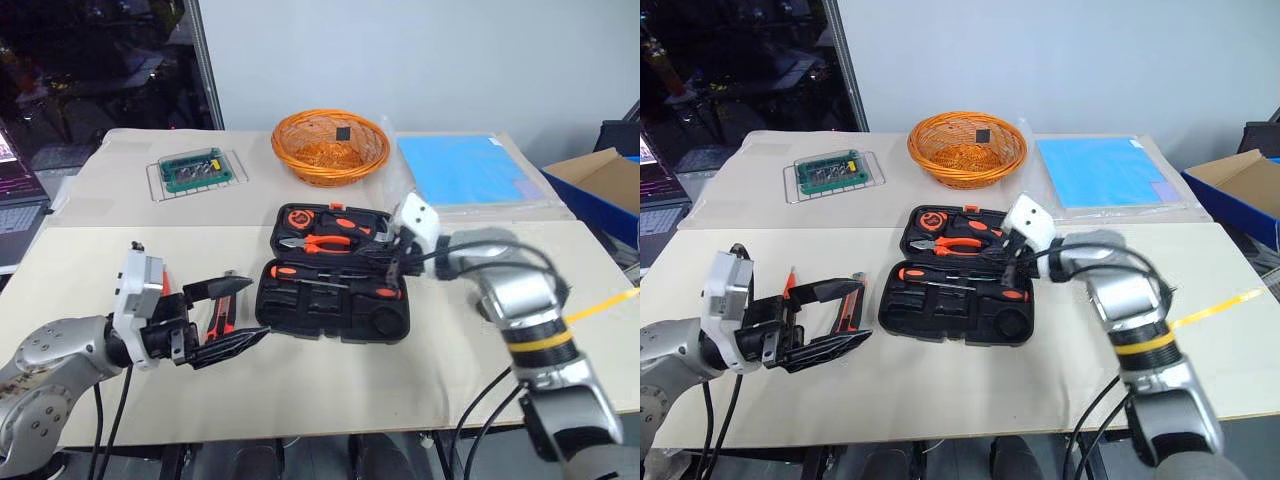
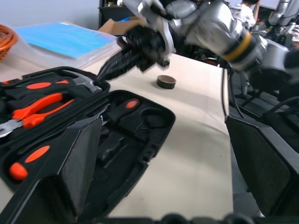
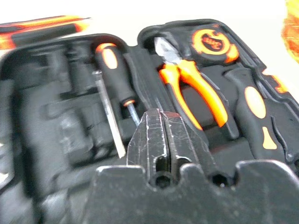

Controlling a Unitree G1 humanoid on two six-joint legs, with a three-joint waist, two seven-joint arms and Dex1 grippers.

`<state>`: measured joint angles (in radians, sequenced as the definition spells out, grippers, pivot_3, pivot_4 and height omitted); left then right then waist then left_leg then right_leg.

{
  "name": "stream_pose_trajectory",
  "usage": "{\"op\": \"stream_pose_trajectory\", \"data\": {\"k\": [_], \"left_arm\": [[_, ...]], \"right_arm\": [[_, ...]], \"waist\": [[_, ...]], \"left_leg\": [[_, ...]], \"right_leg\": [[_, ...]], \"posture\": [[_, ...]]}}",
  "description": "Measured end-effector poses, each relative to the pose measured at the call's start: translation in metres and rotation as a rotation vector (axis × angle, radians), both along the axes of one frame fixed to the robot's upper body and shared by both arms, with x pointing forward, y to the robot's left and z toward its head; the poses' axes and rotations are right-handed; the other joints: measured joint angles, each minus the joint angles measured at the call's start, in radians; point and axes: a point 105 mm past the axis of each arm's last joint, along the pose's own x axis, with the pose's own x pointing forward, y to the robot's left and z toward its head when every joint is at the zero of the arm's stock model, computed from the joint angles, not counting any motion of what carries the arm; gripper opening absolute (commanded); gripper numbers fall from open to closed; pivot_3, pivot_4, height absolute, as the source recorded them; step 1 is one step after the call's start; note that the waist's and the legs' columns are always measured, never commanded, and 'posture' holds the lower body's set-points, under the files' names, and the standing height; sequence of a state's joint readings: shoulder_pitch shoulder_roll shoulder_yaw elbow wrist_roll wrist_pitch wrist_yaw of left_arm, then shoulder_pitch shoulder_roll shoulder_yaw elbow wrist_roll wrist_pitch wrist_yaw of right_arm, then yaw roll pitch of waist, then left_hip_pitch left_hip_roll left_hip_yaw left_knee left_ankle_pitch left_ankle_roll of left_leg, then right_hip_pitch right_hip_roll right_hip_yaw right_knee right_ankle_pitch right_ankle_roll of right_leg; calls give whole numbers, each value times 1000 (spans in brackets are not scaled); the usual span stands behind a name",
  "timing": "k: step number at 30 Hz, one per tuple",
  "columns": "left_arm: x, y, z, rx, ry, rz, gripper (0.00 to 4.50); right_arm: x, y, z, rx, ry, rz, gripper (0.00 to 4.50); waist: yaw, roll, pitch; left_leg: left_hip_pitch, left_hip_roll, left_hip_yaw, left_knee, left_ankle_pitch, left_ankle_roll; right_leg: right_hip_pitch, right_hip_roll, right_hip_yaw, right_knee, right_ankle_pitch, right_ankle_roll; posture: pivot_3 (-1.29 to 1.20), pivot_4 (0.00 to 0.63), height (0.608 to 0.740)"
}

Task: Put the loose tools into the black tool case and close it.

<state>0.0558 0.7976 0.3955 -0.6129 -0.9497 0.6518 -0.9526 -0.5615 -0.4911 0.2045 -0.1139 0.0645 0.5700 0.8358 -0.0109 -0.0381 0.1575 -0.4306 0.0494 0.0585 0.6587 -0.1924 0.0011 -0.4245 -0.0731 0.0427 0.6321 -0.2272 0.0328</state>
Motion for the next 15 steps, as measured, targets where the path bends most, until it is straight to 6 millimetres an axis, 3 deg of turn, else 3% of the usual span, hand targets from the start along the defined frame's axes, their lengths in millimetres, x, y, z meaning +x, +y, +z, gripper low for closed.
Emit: {"op": "stream_pose_trajectory", "data": {"k": [2, 10, 12, 15], "left_arm": [[0, 2, -3, 4, 12, 10, 4500], [-1, 5, -6, 14, 10, 32, 4500], [2, 7, -7, 10, 6, 67, 4500], [12, 15, -13, -4, 5, 206, 4500]], "right_arm": [[-8, -3, -28, -81, 9, -29, 43], [-19, 0, -42, -374, -197, 70, 43], [-17, 2, -39, -318, -209, 38, 43], [-22, 11, -32, -18, -140, 5, 43]], "waist": [[0, 0, 0], [-2, -7, -8], [-2, -10, -10], [-4, -10, -9]], "left_leg": [[0, -1, 0, 0, 0, 0], [12, 1, 2, 0, -3, -5], [12, 2, 2, 0, -3, -5], [9, 2, 3, 0, -2, -4]], "right_leg": [[0, -1, 0, -1, -1, 0], [5, -2, -1, -1, -8, 0], [5, -2, -1, -1, -8, -1], [5, -2, 0, 1, -6, 0]], "posture": [[0, 150, 740], [0, 150, 740], [0, 150, 740], [0, 150, 740]]}}
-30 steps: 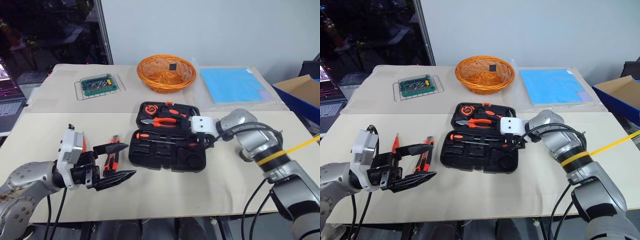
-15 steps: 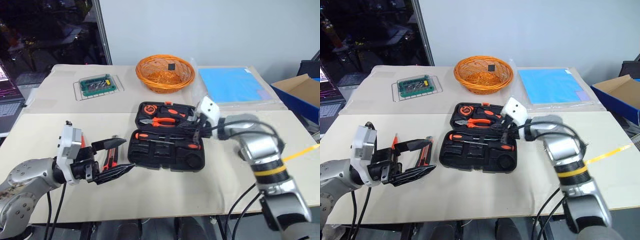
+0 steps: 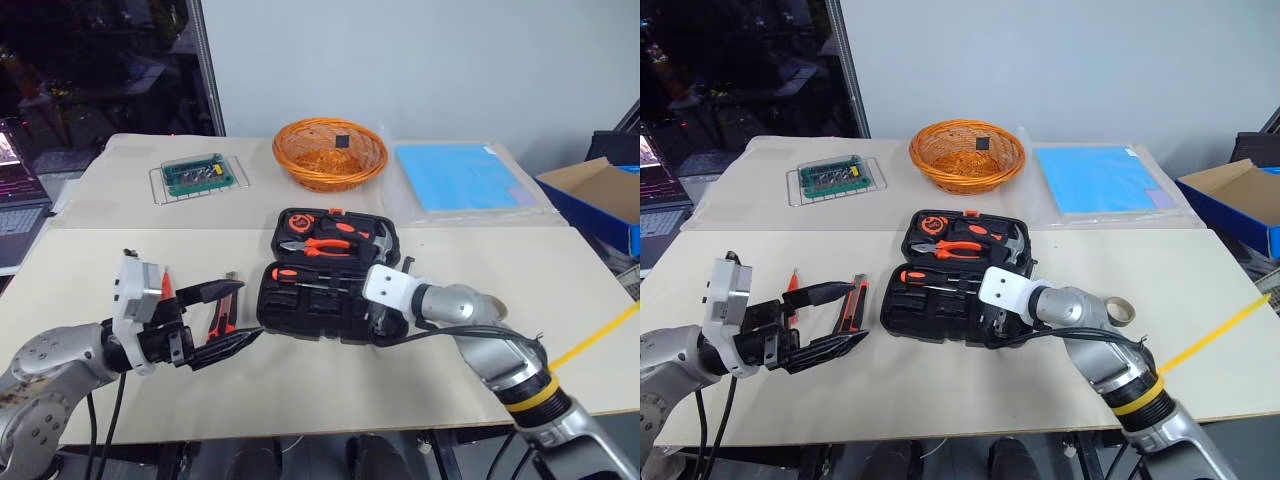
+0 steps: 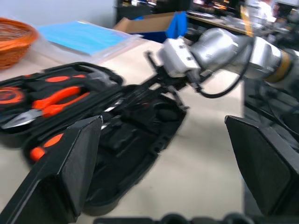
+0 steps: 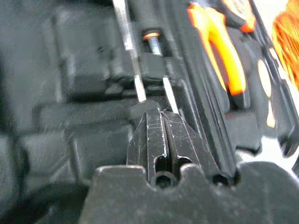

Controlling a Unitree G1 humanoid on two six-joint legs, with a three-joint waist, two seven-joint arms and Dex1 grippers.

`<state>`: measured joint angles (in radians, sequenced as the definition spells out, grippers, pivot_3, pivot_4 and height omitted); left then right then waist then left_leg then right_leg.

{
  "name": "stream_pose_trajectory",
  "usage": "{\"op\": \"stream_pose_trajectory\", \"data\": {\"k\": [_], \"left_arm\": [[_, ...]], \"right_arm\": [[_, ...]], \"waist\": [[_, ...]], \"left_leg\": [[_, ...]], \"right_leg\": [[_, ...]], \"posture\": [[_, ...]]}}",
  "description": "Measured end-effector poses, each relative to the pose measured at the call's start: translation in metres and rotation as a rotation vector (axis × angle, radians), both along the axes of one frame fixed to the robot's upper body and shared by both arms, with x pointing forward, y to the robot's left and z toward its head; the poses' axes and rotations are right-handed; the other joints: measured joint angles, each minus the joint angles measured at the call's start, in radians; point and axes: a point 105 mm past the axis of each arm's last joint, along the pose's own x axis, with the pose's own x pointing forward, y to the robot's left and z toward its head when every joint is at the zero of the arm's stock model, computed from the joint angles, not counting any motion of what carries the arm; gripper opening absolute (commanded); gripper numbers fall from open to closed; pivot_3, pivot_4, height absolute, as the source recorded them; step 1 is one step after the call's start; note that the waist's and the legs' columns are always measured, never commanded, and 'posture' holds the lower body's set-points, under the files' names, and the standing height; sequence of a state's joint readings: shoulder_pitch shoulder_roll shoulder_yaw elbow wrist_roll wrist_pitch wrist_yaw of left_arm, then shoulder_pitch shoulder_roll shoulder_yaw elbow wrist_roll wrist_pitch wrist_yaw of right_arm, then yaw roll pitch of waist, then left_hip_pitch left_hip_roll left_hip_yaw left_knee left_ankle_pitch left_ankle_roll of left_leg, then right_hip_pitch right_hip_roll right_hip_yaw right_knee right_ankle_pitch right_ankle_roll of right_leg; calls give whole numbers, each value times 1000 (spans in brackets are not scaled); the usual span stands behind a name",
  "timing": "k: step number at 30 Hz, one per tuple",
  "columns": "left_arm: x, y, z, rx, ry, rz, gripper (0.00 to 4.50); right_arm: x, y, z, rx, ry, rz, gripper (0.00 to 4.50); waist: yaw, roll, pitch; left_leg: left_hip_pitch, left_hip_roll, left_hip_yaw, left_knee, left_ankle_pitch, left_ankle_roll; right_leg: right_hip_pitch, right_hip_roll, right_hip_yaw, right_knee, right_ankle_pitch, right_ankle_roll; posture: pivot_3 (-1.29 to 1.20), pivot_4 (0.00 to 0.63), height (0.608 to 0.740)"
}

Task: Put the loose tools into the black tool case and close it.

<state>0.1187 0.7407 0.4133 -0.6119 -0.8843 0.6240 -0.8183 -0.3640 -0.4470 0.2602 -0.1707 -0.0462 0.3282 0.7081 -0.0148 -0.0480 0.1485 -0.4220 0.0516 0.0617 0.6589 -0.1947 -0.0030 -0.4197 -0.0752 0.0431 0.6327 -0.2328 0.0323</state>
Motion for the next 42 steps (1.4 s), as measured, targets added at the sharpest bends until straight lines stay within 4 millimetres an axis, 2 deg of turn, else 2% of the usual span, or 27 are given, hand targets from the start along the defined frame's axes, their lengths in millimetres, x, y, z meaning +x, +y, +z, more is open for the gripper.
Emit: {"op": "stream_pose_trajectory", "data": {"k": [1, 2, 3, 4, 5, 6, 9, 10, 13, 14, 20, 23, 27, 32, 35, 36, 39, 42], "left_arm": [[4, 3, -1, -6, -3, 47, 4500], [10, 7, -1, -7, -16, 124, 4500], [15, 12, -3, -11, -20, 193, 4500], [20, 17, -5, -7, -10, 259, 4500], [28, 30, -11, 17, 31, 388, 4500], [36, 45, -17, 45, 74, 517, 4500], [46, 82, -28, 98, 169, 793, 4500], [46, 88, -33, 128, 203, 852, 4500], [46, 89, -41, 173, 255, 904, 4500], [48, 88, -42, 194, 267, 920, 4500], [60, 101, -62, 269, 385, 1049, 4500], [66, 100, -78, 278, 448, 1078, 3833], [70, 90, -82, 256, 449, 1071, 2347], [70, 89, -84, 242, 429, 1089, 563], [69, 91, -84, 229, 386, 1078, 476], [70, 89, -83, 215, 368, 1053, 476], [76, 72, -59, 154, 246, 858, 476], [71, 24, -20, 225, 93, 386, 476]], "right_arm": [[-4, 7, 8, 94, 15, 39, 304], [-9, 9, 24, 220, 34, 70, 631], [-15, 8, 41, 292, 21, 102, 755], [-22, 5, 57, 338, 5, 133, 1087], [-33, -2, 77, 374, -11, 186, 1443], [-43, -5, 87, 375, -14, 233, 1859], [-65, -9, 91, 345, 54, 329, 2860], [-72, -12, 89, 335, 91, 354, 3278], [-79, -19, 91, 315, 114, 372, 4277], [-82, -23, 93, 310, 112, 370, 4431], [-89, -32, 94, 272, 118, 368, 4431], [-91, -33, 92, 270, 119, 366, 4500], [-93, -33, 93, 260, 108, 363, 4500], [-93, -37, 95, 257, 89, 338, 4500], [-95, -38, 93, 259, 91, 337, 4500], [-96, -38, 93, 258, 90, 339, 4500], [-102, -40, 90, 268, 106, 344, 4500], [-112, -50, 86, 248, 130, 328, 4500]], "waist": [[-3, 1, 1], [-3, 4, 3], [0, 5, 4], [1, 5, 4], [5, 5, 4], [7, 4, 4], [8, 3, 5], [7, 2, 5], [4, 2, 5], [4, 2, 5], [3, 1, 5], [3, 1, 5], [6, 1, 4], [7, 1, 4], [4, 1, 4], [5, 1, 4], [12, -1, 5], [28, 0, 6]], "left_leg": [[-2, 0, 0, 0, 2, 3], [-2, 0, 0, 0, 2, 3], [-3, 0, 0, 0, 2, 4], [-3, 0, -1, 0, 2, 4], [-3, 0, -3, 0, 1, 3], [-3, 0, -3, 0, 1, 3], [-3, 0, -3, -1, 1, 3], [-3, 0, -3, 0, 1, 3], [-3, -1, -1, 0, 1, 2], [-2, -1, -1, 0, 0, 1], [-3, -1, -1, 0, 1, 2], [-3, -2, -1, 0, 1, 3], [-3, -2, -1, 0, 1, 2], [-2, -2, -1, 0, 0, 1], [-2, -2, -1, 0, 0, 1], [-3, -2, -1, 0, 0, 1], [-5, -2, -2, 0, -1, 0], [-8, -2, 0, 0, -3, -4]], "right_leg": [[-2, 1, 1, 0, 2, -1], [-2, 1, 0, 0, 5, -2], [-2, 0, 0, 0, 6, -1], [-2, 0, 0, 0, 8, 2], [-1, 1, -1, -1, 7, 2], [-1, 1, -2, -1, 6, 2], [-1, 1, -2, -1, 6, 3], [-1, 1, -2, -1, 6, 2], [-2, -1, -1, -1, 3, -3], [-1, 0, -1, -2, 3, -2], [-2, 0, -1, -2, 3, -2], [-2, 0, 0, -2, 5, -2], [-1, -1, -1, -2, 5, -3], [-1, -1, 0, -2, 4, -3], [-2, -1, 0, -2, 4, -4], [-2, -1, -1, -2, 4, -4], [-3, -1, -1, -3, 5, -6], [-4, -2, -2, -6, 4, -6]], "posture": [[0, 150, 740], [0, 150, 740], [0, 150, 740], [0, 150, 740], [0, 150, 740], [0, 150, 740], [0, 150, 740], [0, 150, 740], [0, 150, 740], [0, 150, 740], [0, 150, 740], [0, 150, 740], [0, 150, 740], [0, 150, 740], [0, 150, 740], [0, 150, 740], [0, 150, 740], [0, 150, 740]]}}
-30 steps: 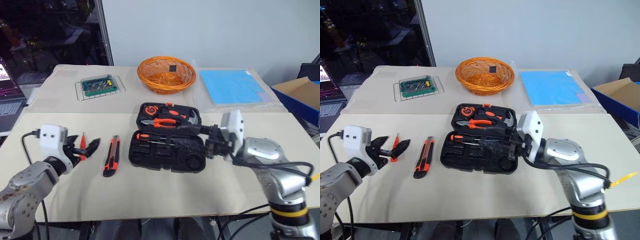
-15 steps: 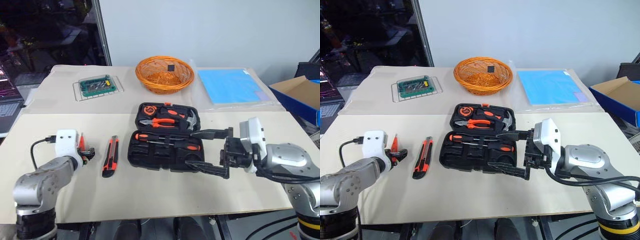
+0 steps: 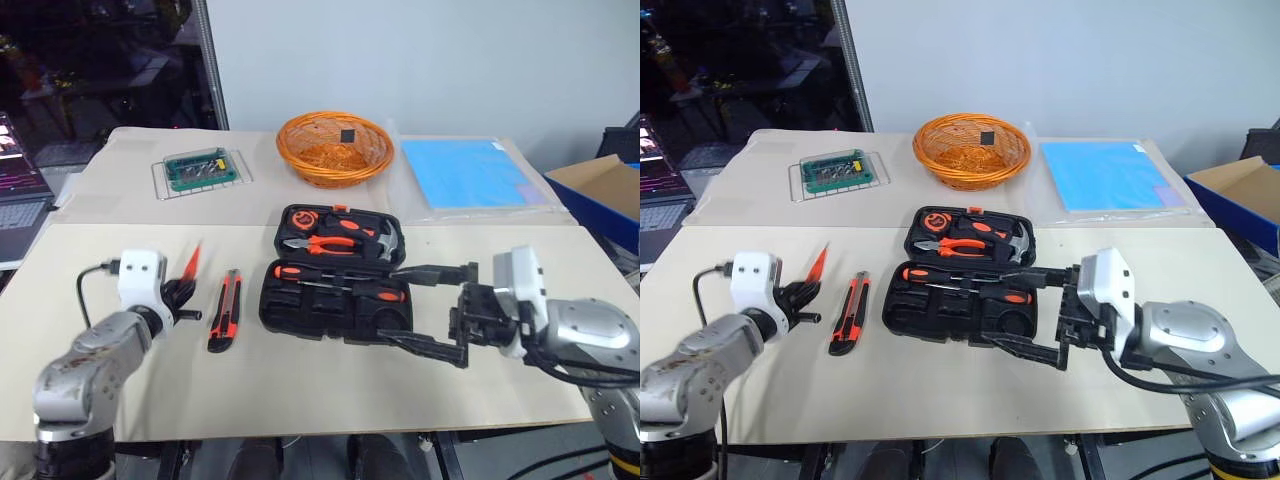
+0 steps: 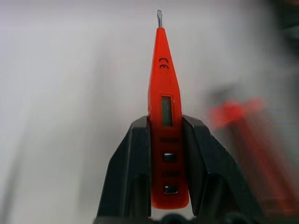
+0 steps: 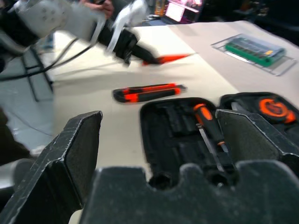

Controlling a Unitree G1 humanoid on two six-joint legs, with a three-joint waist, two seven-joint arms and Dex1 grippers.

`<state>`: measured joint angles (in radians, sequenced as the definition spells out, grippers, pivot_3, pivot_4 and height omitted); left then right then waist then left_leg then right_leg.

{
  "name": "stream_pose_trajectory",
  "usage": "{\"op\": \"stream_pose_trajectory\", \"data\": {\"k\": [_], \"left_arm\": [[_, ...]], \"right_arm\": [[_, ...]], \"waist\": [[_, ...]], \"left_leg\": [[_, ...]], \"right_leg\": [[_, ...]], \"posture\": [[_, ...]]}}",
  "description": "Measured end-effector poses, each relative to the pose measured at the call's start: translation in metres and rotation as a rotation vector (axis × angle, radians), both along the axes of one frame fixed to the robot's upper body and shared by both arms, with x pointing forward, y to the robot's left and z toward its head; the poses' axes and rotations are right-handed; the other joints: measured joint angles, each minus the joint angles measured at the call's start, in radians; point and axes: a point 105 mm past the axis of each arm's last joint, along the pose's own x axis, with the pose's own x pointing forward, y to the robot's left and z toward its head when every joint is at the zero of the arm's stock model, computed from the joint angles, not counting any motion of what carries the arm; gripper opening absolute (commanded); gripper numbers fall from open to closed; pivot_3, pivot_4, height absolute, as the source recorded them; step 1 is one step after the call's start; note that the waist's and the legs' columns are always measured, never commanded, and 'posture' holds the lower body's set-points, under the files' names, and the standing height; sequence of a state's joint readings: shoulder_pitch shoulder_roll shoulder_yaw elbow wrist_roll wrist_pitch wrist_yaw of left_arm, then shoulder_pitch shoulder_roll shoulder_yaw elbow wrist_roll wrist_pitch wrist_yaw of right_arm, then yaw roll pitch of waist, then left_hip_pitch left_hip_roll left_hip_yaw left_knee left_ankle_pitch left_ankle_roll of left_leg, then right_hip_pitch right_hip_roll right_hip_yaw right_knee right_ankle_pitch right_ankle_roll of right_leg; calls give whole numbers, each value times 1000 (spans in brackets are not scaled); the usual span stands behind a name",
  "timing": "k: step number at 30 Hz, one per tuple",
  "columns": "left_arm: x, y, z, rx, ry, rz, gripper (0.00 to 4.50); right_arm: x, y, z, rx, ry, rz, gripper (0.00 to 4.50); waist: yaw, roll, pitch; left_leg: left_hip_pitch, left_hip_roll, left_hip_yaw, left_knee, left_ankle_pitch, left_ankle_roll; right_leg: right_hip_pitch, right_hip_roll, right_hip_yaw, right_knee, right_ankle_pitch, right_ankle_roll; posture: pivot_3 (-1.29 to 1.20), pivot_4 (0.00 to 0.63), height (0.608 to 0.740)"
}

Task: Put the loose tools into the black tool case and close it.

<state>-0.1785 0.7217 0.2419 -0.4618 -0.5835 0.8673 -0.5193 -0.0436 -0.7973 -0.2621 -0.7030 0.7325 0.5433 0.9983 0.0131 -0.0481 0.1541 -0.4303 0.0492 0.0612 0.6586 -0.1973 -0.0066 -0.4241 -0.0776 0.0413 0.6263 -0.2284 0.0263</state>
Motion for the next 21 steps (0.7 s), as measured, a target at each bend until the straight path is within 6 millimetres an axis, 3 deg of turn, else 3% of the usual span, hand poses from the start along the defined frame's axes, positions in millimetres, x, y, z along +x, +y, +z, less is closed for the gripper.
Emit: {"op": "stream_pose_trajectory", "data": {"k": [3, 6, 11, 13, 18, 21], "left_arm": [[-14, -54, 13, 143, -15, -499, 476], [-11, -80, -1, 283, 7, -797, 476], [15, -109, -16, 396, 6, -957, 476], [36, -124, -22, 472, -14, -992, 476], [57, -115, -42, 556, 34, -1000, 476], [62, -110, -40, 590, 24, -1020, 476]], "right_arm": [[-10, -18, -7, -31, 32, -67, 4500], [-19, -33, -6, -57, 33, -139, 4500], [-31, -41, -4, -84, 11, -219, 4500], [-38, -41, -4, -81, 10, -256, 4500], [-49, -34, 0, -76, -1, -273, 4500], [-51, -34, 0, -81, -1, -298, 4500]], "waist": [[13, 1, 0], [10, 3, -1], [-1, 2, 0], [4, 2, 0], [-13, 2, 0], [-8, 2, 0]], "left_leg": [[-1, -2, 0, 0, -1, -1], [-1, -1, 1, 0, 3, 6], [-1, 0, -3, 1, 4, 7], [-2, -1, -4, 2, 4, 7], [-4, 0, -4, 2, 4, 7], [-3, 0, -5, 2, 4, 8]], "right_leg": [[1, -1, 1, -3, -1, 2], [2, 0, 1, -3, -1, 3], [2, 5, 1, 0, -3, 8], [2, 5, 1, 1, -4, 9], [2, 5, 3, 0, -2, 12], [2, 5, 2, 1, -3, 13]], "posture": [[0, 150, 740], [0, 150, 740], [0, 150, 740], [0, 150, 740], [0, 150, 740], [0, 150, 740]]}}
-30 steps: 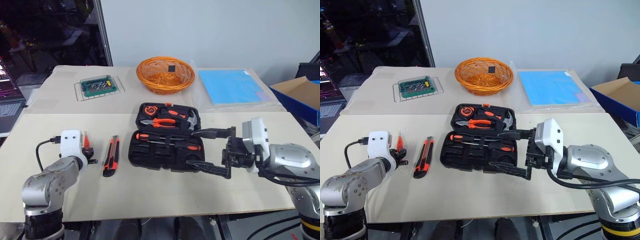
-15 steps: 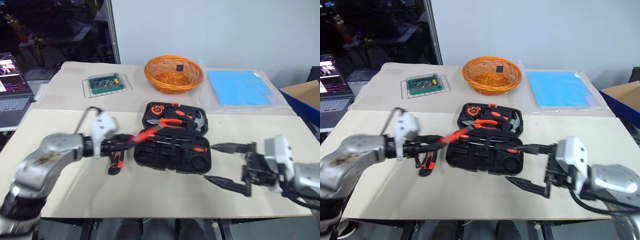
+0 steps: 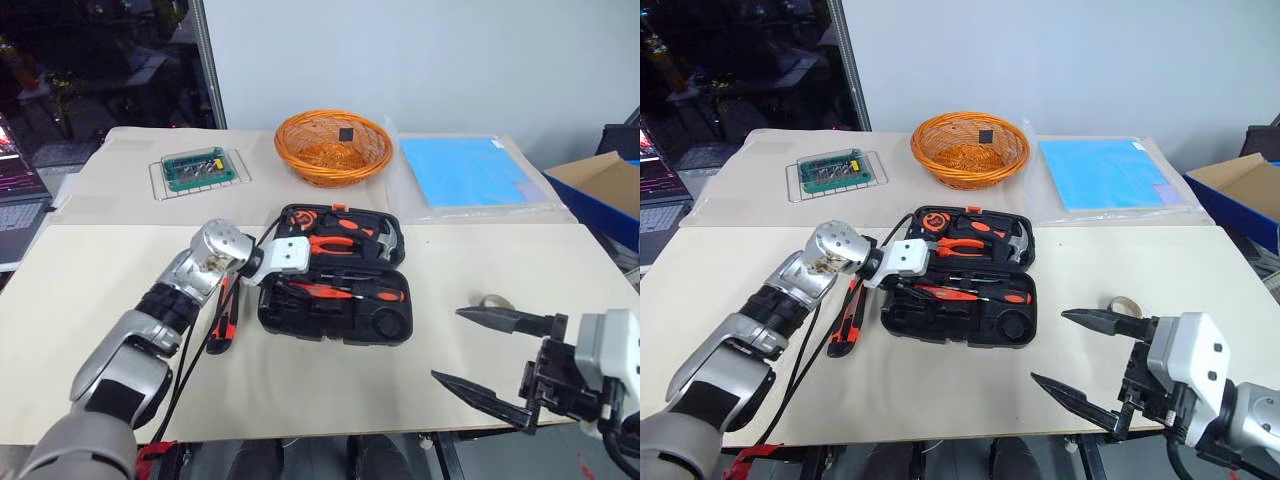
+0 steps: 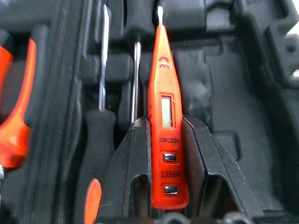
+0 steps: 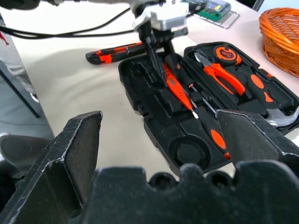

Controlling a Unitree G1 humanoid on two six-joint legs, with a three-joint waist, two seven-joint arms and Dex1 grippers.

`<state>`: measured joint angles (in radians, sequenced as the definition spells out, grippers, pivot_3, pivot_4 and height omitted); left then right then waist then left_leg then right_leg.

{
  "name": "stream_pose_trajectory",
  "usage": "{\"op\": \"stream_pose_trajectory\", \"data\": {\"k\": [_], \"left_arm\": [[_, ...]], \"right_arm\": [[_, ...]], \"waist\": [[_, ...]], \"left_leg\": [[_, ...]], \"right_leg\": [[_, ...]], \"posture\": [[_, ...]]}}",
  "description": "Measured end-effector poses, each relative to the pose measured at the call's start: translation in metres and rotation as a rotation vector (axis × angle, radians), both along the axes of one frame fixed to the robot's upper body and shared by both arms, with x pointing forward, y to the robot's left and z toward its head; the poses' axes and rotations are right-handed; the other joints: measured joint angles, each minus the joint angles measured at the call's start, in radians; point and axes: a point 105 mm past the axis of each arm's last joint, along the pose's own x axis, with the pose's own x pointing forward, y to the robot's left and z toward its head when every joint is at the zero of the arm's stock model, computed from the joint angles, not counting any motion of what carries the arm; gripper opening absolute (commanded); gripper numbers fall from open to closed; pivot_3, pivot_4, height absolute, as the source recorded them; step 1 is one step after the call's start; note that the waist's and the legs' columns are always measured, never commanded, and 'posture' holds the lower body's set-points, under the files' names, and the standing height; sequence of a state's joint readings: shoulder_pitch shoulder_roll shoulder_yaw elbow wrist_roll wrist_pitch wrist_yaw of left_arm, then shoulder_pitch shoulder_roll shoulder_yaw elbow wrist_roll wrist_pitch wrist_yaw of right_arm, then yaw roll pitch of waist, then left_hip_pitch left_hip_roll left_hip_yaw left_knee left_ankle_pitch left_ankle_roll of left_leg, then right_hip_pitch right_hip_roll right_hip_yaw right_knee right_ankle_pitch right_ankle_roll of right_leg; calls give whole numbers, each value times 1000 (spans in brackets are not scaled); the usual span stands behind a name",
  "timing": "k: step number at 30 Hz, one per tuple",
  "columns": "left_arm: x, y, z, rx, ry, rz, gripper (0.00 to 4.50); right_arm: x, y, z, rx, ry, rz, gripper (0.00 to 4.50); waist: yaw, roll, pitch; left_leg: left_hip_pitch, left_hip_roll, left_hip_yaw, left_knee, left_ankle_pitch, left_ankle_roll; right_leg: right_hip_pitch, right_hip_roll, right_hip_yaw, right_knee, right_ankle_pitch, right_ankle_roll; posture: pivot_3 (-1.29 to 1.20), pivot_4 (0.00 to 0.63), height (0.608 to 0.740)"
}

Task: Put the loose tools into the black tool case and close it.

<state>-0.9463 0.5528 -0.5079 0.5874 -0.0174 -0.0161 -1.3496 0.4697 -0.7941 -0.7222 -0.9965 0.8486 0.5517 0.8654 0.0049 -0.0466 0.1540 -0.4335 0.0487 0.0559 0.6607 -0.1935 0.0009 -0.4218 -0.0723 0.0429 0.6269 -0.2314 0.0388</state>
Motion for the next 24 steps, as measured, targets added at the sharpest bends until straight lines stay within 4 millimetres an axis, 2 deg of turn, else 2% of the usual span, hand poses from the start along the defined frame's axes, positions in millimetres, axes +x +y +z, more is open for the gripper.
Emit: {"op": "stream_pose_trajectory", "data": {"k": [10, 18, 19, 24], "left_arm": [[0, 21, 1, 47, 67, 23, 476], [-1, 22, 3, 66, 85, 35, 476], [-2, 22, 3, 67, 93, 38, 976], [-9, 22, 2, 73, 146, 22, 2623]], "right_arm": [[-4, 0, -4, -4, 14, -31, 4500], [-3, 1, -4, 5, 10, -27, 4500], [-3, 1, -4, 5, 10, -27, 4500], [-3, 0, -5, 5, 15, -29, 4500]], "waist": [[-2, 0, 0], [-2, 0, 0], [-2, 0, 0], [-4, 0, 0]], "left_leg": [[2, 0, 1, 0, 0, 0], [2, 0, 0, 0, 0, 0], [2, 0, 0, 0, 0, 0], [2, 0, 0, 0, 0, 0]], "right_leg": [[1, 0, 0, 1, -1, -2], [1, 0, 0, 2, -1, -1], [1, 0, 0, 2, -1, -1], [1, 1, 0, 2, 0, 0]], "posture": [[0, 150, 740], [0, 150, 740], [0, 150, 740], [0, 150, 740]]}}
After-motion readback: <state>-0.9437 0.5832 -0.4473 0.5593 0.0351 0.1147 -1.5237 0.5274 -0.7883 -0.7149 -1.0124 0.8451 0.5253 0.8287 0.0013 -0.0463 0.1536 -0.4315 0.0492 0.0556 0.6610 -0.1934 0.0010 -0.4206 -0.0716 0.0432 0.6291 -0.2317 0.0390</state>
